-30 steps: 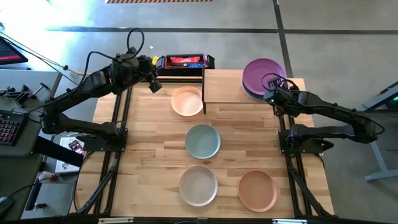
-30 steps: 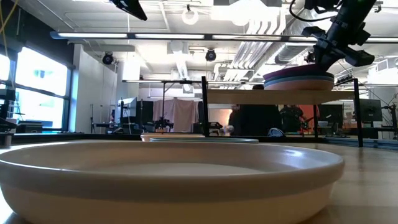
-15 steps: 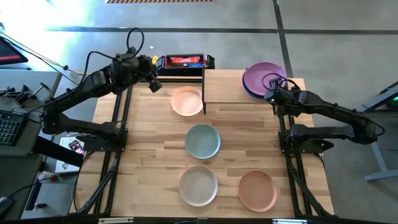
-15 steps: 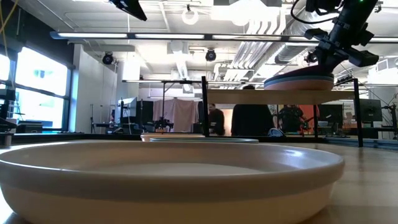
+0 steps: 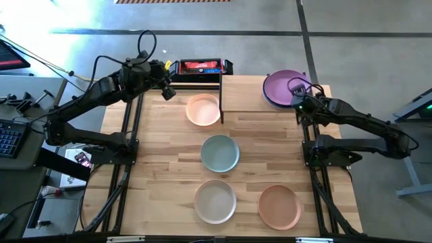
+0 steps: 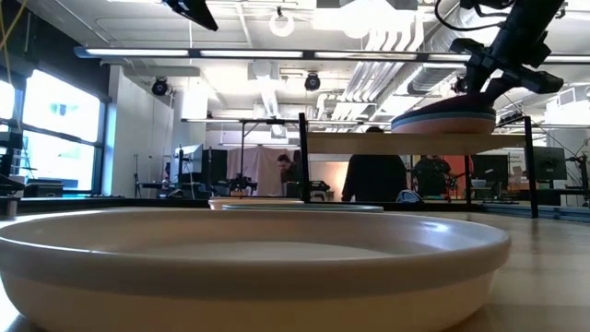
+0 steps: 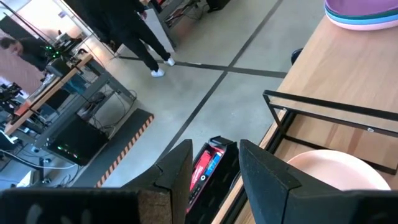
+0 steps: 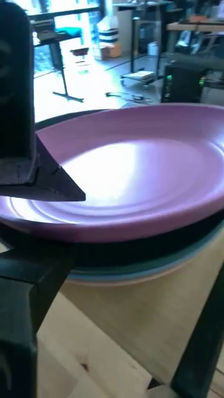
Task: Place and stack plates onto a shelf
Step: Stack the violet plate on top of the green plate on the shelf, then put the yellow plate on the shelf
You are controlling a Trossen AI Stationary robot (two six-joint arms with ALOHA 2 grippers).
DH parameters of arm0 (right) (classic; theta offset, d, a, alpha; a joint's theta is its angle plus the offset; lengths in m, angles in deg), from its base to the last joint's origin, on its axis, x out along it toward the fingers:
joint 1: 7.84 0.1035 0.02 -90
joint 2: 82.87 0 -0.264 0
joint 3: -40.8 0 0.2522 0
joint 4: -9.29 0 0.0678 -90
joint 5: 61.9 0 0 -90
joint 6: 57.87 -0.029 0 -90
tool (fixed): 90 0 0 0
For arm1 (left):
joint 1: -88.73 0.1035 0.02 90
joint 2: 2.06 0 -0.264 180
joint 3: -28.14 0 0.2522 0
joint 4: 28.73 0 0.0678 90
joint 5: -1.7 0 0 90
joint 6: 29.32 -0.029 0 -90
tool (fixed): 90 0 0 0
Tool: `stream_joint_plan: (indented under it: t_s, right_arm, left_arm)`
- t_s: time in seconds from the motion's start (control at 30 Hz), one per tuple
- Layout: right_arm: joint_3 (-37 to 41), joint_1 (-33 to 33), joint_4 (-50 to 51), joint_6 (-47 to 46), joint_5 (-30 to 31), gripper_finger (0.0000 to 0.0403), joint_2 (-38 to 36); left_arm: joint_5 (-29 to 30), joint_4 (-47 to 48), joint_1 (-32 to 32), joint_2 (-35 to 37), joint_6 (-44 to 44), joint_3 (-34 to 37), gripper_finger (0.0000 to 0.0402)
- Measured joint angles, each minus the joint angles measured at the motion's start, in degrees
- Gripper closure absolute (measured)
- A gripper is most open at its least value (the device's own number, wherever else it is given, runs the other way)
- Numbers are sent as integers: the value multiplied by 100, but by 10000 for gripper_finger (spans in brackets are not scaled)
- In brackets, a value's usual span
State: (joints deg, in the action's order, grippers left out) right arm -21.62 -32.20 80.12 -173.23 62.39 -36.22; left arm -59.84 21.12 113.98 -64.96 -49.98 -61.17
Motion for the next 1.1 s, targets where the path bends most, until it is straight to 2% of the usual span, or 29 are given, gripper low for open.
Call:
stream_joint_plan:
  t_s: [0.47, 0.7, 1.1]
  right_arm:
    - [0, 2, -207, 615, -351, 299, -562]
    - [0, 2, -192, 786, -966, 299, -593]
    - [0, 2, -151, 1372, -1607, 300, -594]
  left_arm:
    - [-3, -38, 0, 0, 113, 0, 282]
    - [-302, -43, -2, 0, 309, 0, 282]
    - [-307, -43, -2, 0, 310, 0, 282]
